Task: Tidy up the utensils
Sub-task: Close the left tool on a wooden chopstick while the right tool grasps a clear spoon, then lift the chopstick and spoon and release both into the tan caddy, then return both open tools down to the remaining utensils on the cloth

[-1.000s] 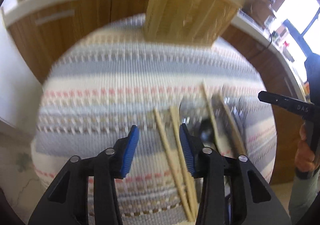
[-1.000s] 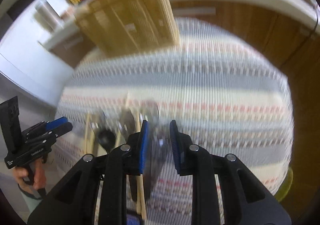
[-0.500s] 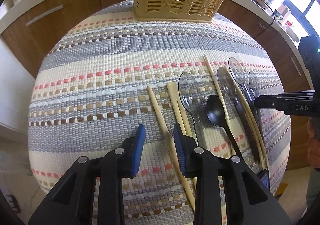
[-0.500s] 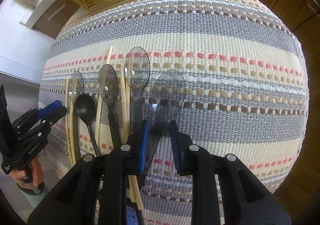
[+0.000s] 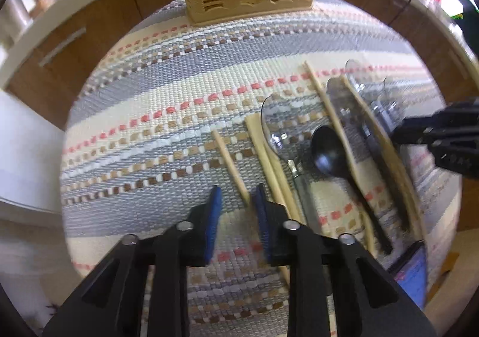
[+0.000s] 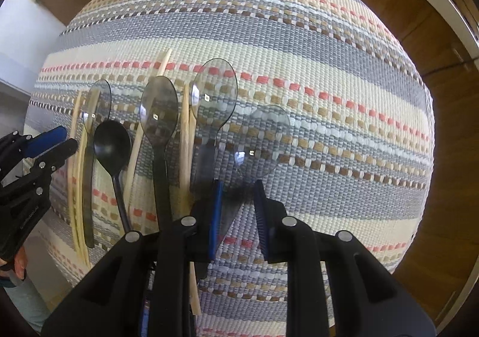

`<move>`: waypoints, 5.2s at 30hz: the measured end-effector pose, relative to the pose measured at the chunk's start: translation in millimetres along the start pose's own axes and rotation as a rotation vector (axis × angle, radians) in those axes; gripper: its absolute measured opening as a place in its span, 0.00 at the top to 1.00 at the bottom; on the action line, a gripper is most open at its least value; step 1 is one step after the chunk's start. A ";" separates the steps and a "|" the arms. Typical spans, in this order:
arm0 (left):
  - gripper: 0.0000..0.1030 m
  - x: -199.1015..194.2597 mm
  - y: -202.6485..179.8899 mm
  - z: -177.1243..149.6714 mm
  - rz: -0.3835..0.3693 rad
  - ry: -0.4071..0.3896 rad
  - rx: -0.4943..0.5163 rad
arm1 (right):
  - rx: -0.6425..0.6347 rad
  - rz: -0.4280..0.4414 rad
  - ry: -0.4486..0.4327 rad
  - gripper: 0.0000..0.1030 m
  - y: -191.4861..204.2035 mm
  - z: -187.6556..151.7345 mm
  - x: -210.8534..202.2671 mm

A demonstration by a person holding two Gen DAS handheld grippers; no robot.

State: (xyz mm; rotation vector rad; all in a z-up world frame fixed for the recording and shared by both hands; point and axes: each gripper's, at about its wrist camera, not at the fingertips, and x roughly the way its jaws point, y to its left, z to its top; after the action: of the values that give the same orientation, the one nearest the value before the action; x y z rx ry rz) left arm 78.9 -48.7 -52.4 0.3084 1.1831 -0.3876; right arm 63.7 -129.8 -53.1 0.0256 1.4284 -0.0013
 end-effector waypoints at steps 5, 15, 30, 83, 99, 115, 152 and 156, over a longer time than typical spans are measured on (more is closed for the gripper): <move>0.96 -0.8 -1.4 -0.5 0.019 -0.021 0.010 | -0.010 0.035 -0.022 0.90 -4.9 -1.1 -4.1; 0.98 -1.1 26.5 17.9 0.021 -0.114 -0.092 | 0.017 -0.013 -0.086 0.90 -36.6 16.9 -6.5; 0.78 12.8 26.2 25.4 0.030 -0.045 -0.025 | 0.004 0.041 -0.043 0.89 -66.8 40.9 -1.0; 0.96 -126.2 73.5 212.6 -0.105 -1.069 -0.297 | 0.129 0.089 -1.044 0.90 -99.4 182.7 -171.0; 0.81 -105.4 71.9 181.7 -0.135 -1.014 -0.243 | 0.118 0.052 -1.048 0.63 -94.9 149.1 -135.6; 0.59 -185.2 57.9 84.2 -0.278 -0.843 -0.190 | 0.080 0.066 -0.764 0.53 -87.2 59.2 -174.2; 0.83 -0.8 -18.4 -3.6 -0.082 -0.099 0.066 | 0.027 0.209 -0.101 0.78 -62.4 23.6 -3.9; 0.84 -0.6 -23.9 -3.6 -0.048 -0.093 0.099 | 0.035 0.215 -0.082 0.78 -67.5 26.1 -2.4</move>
State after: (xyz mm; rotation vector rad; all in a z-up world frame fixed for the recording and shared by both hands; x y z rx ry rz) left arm 65.0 -68.5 -53.8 0.3446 1.0836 -0.4981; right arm 88.1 -197.8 -48.1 0.2053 1.3373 0.1486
